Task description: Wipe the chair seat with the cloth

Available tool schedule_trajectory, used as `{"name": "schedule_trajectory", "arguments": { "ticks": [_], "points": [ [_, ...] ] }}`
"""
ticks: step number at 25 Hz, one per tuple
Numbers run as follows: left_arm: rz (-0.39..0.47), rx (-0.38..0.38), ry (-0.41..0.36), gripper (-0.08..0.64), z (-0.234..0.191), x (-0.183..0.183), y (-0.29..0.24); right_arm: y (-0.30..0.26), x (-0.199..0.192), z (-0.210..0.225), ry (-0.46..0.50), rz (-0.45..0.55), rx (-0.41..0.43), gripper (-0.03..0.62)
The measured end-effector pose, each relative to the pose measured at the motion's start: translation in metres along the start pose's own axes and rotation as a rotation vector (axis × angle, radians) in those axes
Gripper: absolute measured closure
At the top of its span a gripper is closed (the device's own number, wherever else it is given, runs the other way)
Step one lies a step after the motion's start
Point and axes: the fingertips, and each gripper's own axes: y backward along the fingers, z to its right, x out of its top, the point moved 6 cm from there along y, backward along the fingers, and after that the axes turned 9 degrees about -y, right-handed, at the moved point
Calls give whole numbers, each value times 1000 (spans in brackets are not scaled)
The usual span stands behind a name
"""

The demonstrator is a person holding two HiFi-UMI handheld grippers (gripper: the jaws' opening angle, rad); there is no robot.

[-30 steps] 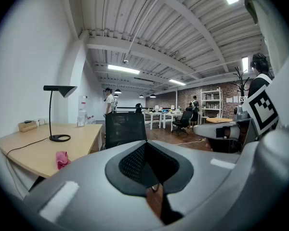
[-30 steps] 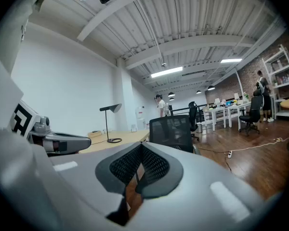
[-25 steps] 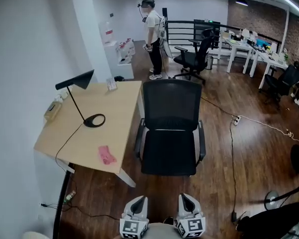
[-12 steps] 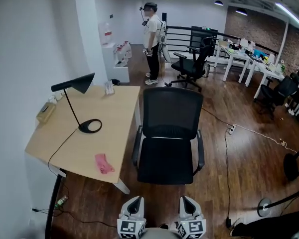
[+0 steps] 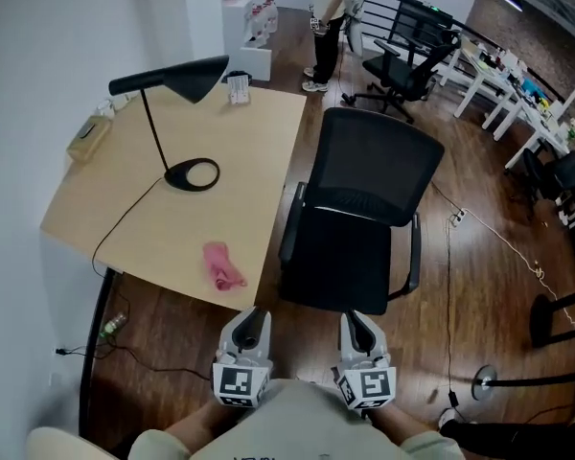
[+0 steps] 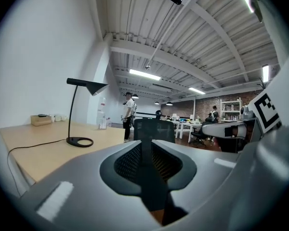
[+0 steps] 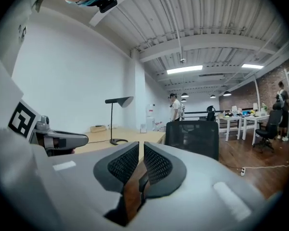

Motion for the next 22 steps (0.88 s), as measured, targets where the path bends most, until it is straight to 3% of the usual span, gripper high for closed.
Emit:
{"name": "schedule_trajectory", "arguments": {
  "ticks": [11,19,22],
  "points": [
    [-30,253,8,499,-155,-25,20,-150,-25,-119,88,-178,250,448],
    [-92,386,43,508,-198,-52,26,-222,-70,-162,210,-341,370,441],
    [-113,422,53,515,-205,-61,21,-242,-81,-171,206,-372,413,429]
  ]
}}
